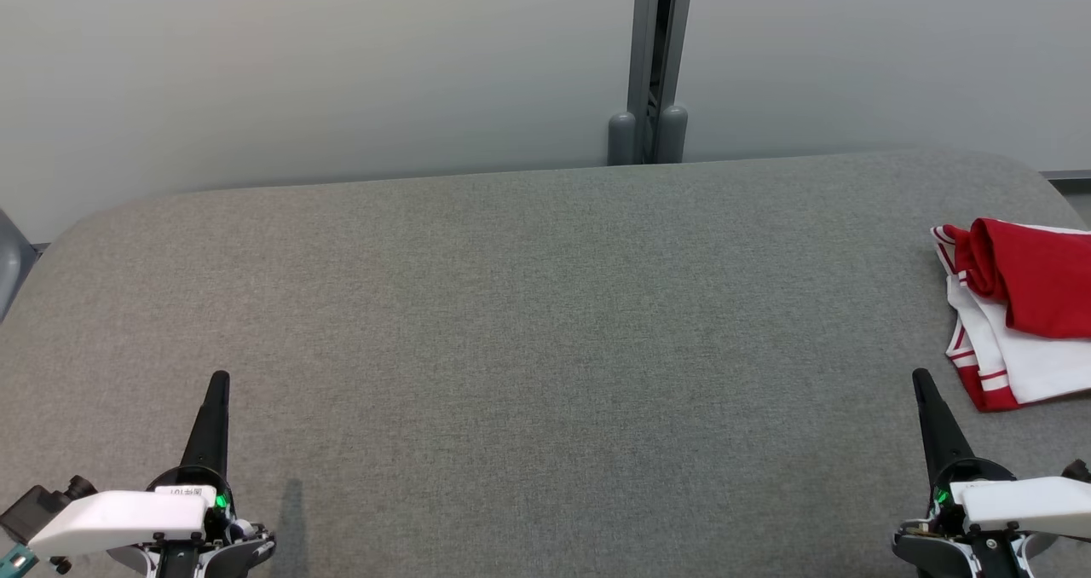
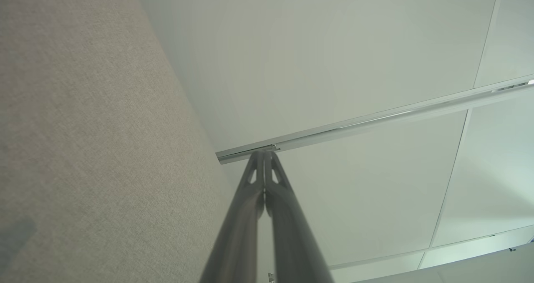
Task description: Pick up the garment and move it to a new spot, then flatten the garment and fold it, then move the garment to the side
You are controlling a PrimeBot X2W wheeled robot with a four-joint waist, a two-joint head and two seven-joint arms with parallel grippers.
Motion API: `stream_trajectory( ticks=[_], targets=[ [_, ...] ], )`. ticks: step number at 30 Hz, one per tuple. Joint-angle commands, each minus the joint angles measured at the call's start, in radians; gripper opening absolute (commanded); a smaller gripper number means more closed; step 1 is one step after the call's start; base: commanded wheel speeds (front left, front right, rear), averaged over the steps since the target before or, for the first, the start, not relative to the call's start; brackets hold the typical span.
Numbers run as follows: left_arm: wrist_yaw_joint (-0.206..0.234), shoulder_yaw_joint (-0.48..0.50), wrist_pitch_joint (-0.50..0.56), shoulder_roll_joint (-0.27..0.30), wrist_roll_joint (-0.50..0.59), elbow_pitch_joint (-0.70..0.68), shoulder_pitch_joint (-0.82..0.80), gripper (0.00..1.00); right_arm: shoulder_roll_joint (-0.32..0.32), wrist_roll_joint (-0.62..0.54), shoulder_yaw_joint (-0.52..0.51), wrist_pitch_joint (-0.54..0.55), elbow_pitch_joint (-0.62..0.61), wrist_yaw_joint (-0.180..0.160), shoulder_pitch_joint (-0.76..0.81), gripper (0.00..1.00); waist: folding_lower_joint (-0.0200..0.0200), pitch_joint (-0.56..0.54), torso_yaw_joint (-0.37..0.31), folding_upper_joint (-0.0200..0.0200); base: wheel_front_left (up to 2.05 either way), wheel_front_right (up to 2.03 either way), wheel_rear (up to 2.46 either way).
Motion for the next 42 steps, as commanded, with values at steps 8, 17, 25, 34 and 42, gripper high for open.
stream_trajectory(
  ticks=[8, 17, 25, 34, 42],
  targets=[
    [-0.01, 0.018, 0.024, 0.006, -0.066, -0.001, -0.028, 0.0, -0.009, 0.076, -0.005, 0.019, -0.002, 0.0, -0.02, 0.0, 0.0, 0.002, -0.006, 0.0, 0.0, 0.0, 0.0],
    [-0.014, 0.03, 0.044, 0.006, -0.125, 0.001, -0.035, 0.0, -0.009, 0.14, -0.008, 0.034, 0.0, 0.0, -0.023, 0.0, 0.0, 0.004, -0.012, 0.0, 0.0, 0.0, 0.0],
    [-0.017, 0.04, 0.061, 0.006, -0.166, 0.003, -0.036, 0.0, -0.01, 0.187, -0.01, 0.044, 0.002, 0.0, -0.024, 0.0, 0.0, 0.006, -0.016, 0.0, 0.0, 0.0, 0.0],
    [-0.018, 0.046, 0.07, 0.006, -0.194, 0.004, -0.041, 0.0, -0.01, 0.219, -0.012, 0.05, 0.003, 0.0, -0.025, 0.0, 0.0, 0.007, -0.02, 0.0, 0.0, 0.0, 0.0],
    [-0.018, 0.045, 0.07, 0.006, -0.194, 0.004, -0.041, 0.0, -0.009, 0.218, -0.012, 0.051, 0.003, 0.0, -0.025, 0.0, 0.0, 0.007, -0.02, 0.0, 0.0, 0.0, 0.0]
  ],
)
